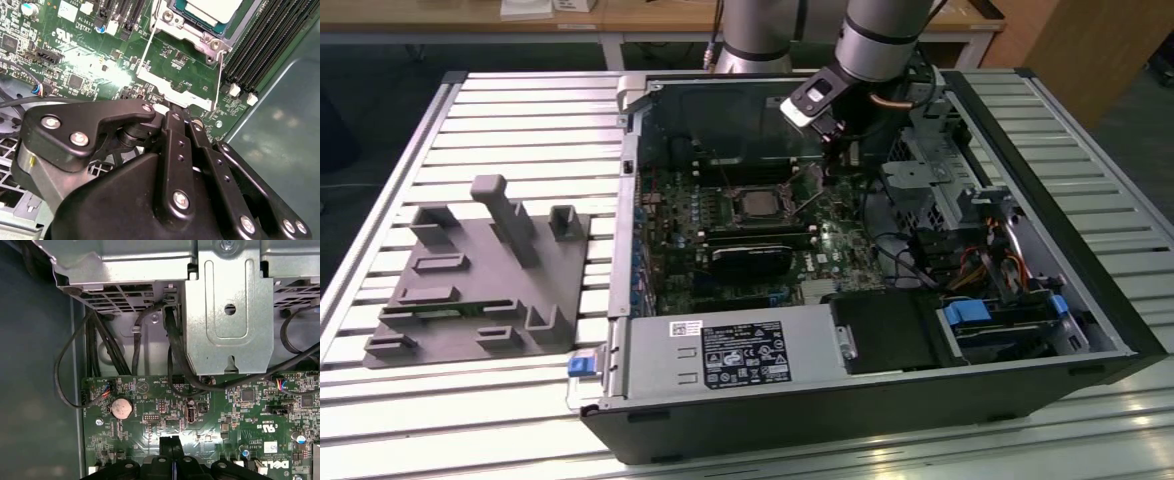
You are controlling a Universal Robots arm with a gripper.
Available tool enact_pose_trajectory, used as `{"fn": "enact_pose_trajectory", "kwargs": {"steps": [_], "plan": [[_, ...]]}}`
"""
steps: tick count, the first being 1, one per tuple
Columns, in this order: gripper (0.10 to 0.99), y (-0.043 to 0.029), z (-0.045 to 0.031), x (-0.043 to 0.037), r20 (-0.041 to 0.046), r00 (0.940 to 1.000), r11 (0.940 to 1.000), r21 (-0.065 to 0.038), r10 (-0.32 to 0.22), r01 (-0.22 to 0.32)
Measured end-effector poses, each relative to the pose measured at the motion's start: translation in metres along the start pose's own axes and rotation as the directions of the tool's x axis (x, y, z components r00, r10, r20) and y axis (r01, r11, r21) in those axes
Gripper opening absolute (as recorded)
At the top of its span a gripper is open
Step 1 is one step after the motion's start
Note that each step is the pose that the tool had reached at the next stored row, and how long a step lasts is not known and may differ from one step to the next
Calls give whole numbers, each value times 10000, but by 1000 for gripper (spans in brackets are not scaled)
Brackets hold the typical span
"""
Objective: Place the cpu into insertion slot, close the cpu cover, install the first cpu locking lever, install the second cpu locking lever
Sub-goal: 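Close the cpu cover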
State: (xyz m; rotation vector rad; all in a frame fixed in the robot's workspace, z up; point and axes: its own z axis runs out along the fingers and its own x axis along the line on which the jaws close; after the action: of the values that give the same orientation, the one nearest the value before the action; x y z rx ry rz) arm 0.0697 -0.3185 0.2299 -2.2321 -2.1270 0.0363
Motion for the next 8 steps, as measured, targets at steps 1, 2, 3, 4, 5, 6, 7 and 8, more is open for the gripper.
{"fn": "enact_pose_trajectory", "kwargs": {"steps": [1,2,3,4,5,6,7,8], "plan": [[106,-8,0,0,0,10000,10000,0,0,0],[106,-19,1,-1,1,10000,10000,-1,0,0],[106,-35,2,-1,0,10000,10000,-2,0,0],[106,-51,3,-2,-1,10000,10000,-4,-1,1],[106,-69,4,-3,-1,10000,10000,-7,1,-1],[106,-88,5,-4,-1,10000,10000,-10,0,0],[106,-110,6,-5,0,10000,10000,-14,0,0],[106,-137,8,-6,-2,10000,10000,-24,-2,2]]}}
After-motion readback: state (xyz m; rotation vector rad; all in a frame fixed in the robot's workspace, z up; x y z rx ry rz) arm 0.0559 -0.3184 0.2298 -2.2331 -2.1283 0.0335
